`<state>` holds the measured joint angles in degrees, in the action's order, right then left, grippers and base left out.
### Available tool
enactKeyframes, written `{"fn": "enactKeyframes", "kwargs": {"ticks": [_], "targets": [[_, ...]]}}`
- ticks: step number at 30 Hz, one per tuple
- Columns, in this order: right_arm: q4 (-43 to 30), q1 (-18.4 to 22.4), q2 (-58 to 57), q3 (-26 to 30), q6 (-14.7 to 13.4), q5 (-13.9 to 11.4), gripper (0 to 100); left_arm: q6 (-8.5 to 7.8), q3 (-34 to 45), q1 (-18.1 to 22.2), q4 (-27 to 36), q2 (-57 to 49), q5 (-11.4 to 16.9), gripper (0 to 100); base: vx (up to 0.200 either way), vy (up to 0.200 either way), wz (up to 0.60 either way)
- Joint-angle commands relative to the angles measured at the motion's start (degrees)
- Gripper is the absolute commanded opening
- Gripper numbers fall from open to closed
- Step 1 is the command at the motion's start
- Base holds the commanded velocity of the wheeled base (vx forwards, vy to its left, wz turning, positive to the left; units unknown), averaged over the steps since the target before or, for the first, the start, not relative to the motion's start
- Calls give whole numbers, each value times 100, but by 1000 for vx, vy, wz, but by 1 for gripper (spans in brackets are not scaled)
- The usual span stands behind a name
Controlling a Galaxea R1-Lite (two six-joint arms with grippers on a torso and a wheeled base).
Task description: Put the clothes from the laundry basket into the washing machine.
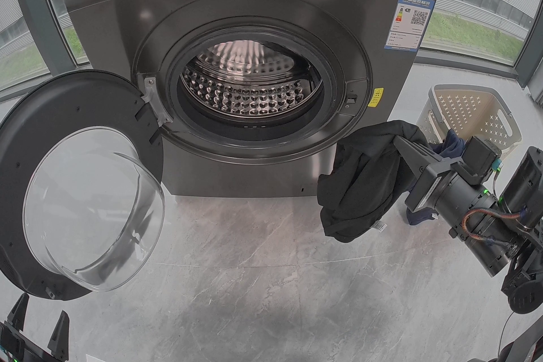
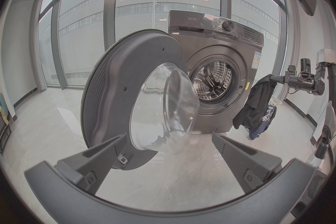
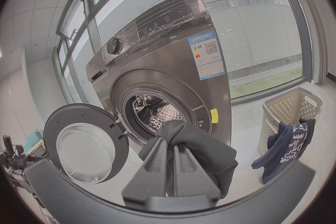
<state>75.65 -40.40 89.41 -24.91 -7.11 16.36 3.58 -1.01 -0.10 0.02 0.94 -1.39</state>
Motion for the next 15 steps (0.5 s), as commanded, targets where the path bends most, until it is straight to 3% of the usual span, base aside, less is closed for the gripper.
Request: {"fn": "enactKeyframes", "kwargs": {"ticks": [1,15], "targets": [[2,-3,7,3,-1,-1,0,2,92,1,6,-41,-2,100,0,0,0],[-7,-3,24,12,-63,-1,0,2,92,1,-2,-41,-10,100,0,0,0]]}}
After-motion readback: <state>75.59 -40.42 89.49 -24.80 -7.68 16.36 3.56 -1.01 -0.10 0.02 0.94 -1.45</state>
